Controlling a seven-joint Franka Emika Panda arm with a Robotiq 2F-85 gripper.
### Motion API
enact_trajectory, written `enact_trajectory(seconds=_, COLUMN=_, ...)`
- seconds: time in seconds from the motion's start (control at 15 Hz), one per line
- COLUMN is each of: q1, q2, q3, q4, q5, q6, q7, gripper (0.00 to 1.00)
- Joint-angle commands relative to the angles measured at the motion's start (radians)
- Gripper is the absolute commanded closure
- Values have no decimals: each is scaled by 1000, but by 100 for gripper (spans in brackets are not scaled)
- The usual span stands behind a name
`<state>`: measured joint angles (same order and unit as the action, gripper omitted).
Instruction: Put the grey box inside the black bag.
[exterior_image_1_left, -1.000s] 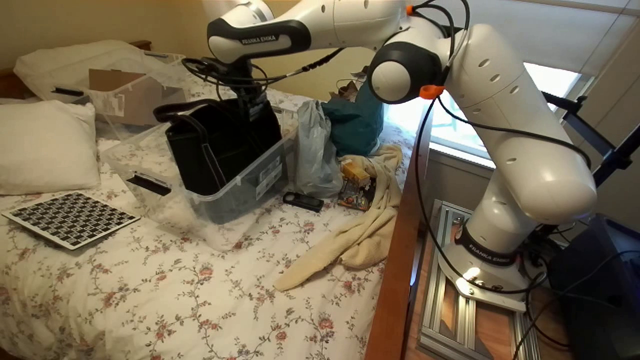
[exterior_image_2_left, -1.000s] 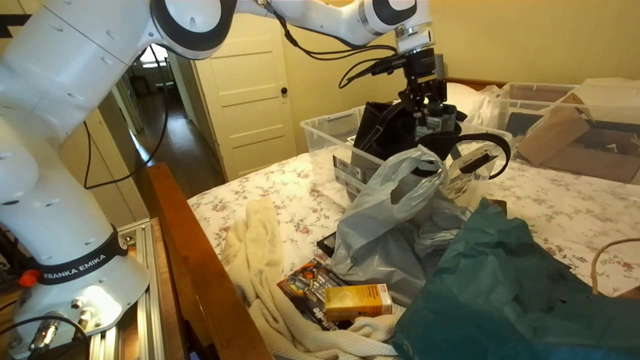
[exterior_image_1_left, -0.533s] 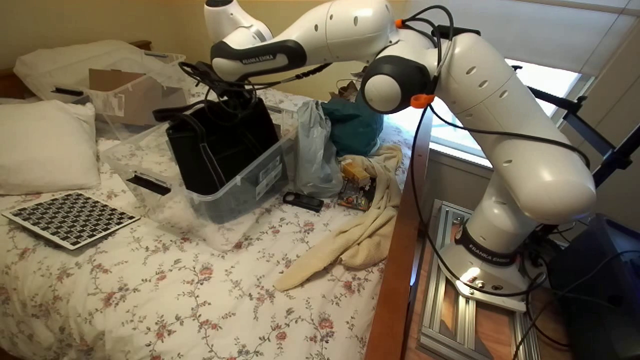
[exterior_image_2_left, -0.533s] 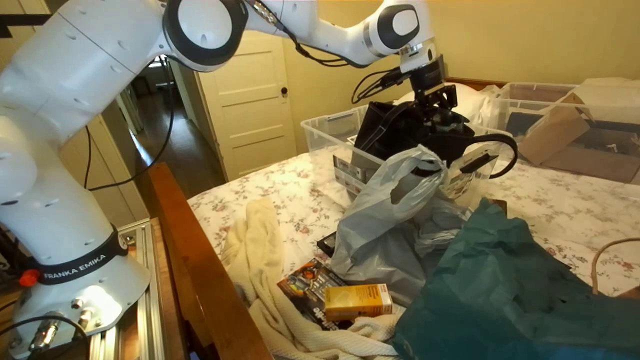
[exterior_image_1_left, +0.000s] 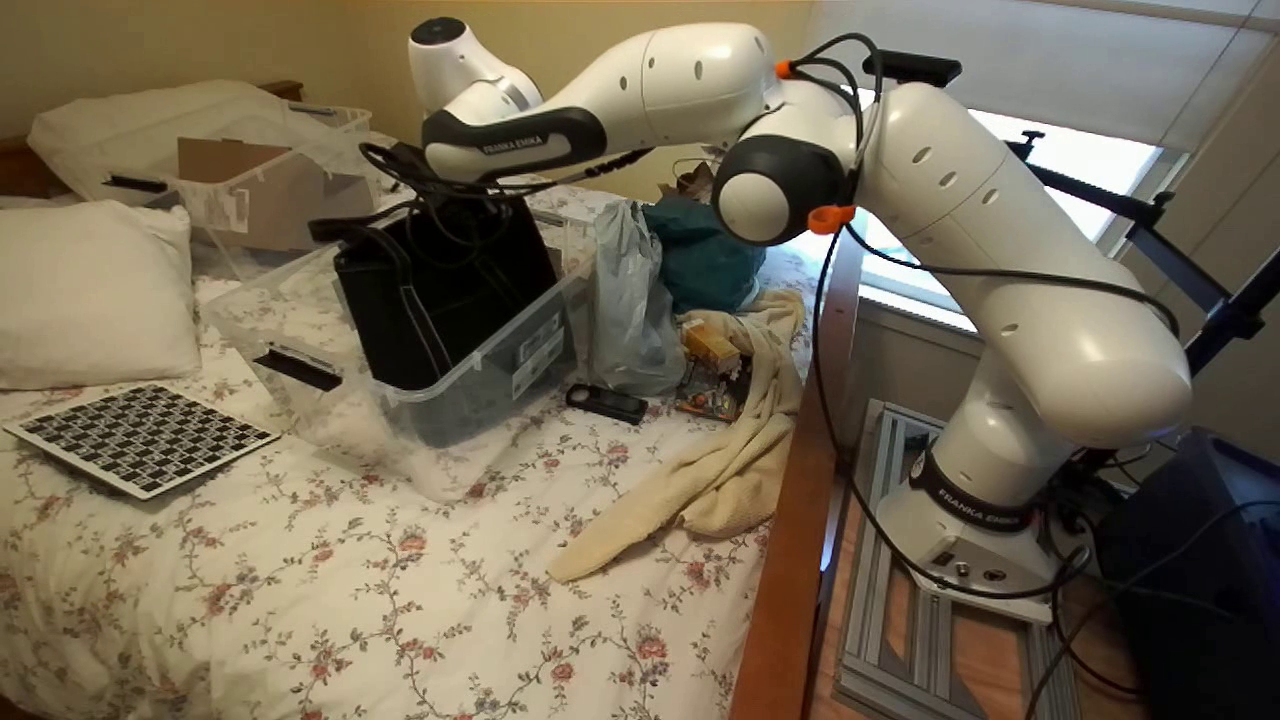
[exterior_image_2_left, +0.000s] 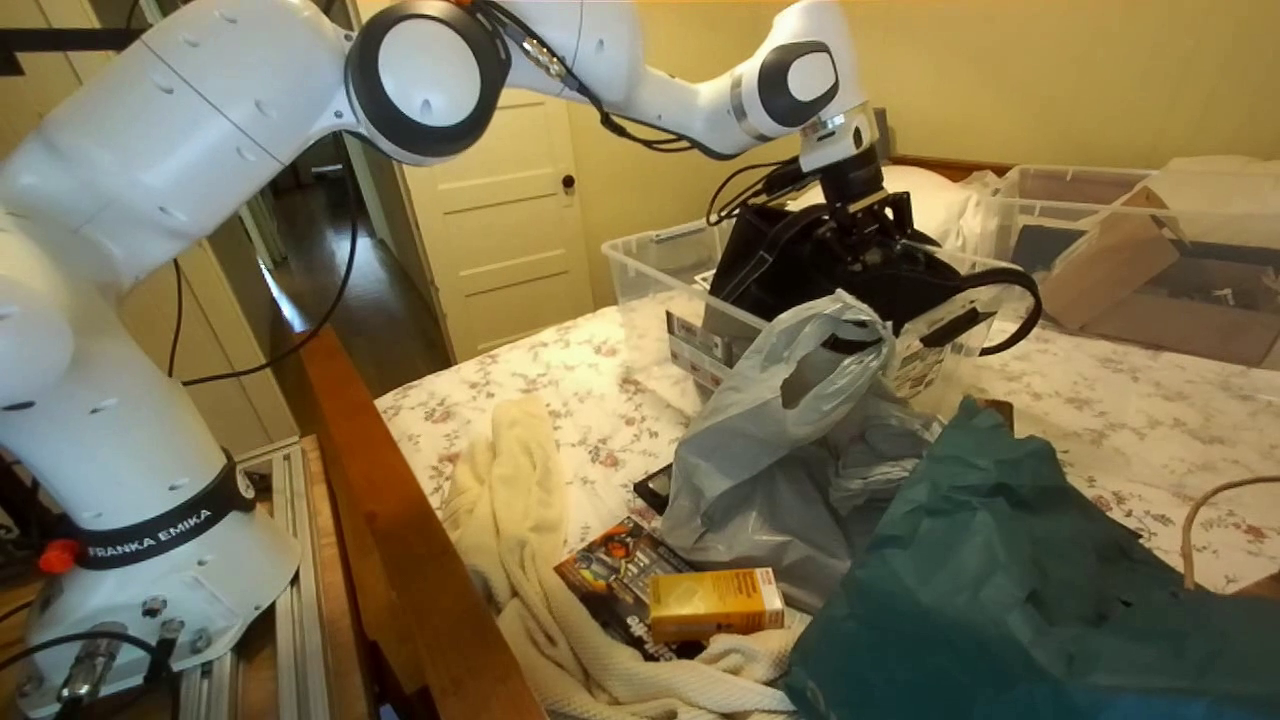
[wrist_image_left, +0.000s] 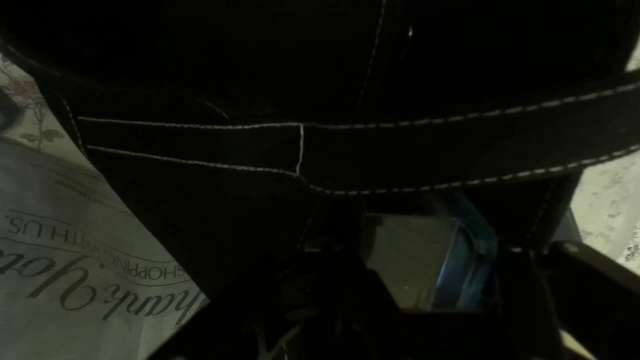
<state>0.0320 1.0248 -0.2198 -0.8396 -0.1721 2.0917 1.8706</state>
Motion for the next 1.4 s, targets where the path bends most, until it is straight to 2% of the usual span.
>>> enact_trajectory(seconds=0.0, q1=-24, q2=-7, q3=44, q4=38, q5=23, q6=-97, q7=-153, gripper=87)
enact_trajectory(seconds=0.33, q1=-48, q2=-53, q3=96, q4=15, q5=22, q6=-261, q7=-394, gripper=87)
enact_trajectory(seconds=0.67, q1=-66, q2=-79, q3=120, q4=15, q5=30, q6=-343, q7=-491, gripper=87)
enact_trajectory(seconds=0.73, q1=-66, q2=-83, q3=118, q4=15, q5=27, q6=-341, q7=-490, gripper=55)
enact_trajectory(seconds=0.8, q1=-66, q2=-88, q3=118, q4=12, q5=26, q6=-334, q7=-487, gripper=34)
enact_trajectory(seconds=1.13, q1=-50, q2=-131, q3=103, q4=-26, q5=12, q6=-274, q7=-427, gripper=2)
enact_trajectory(seconds=1.33, q1=-40, q2=-167, q3=94, q4=-66, q5=-7, q6=-232, q7=-421, gripper=0)
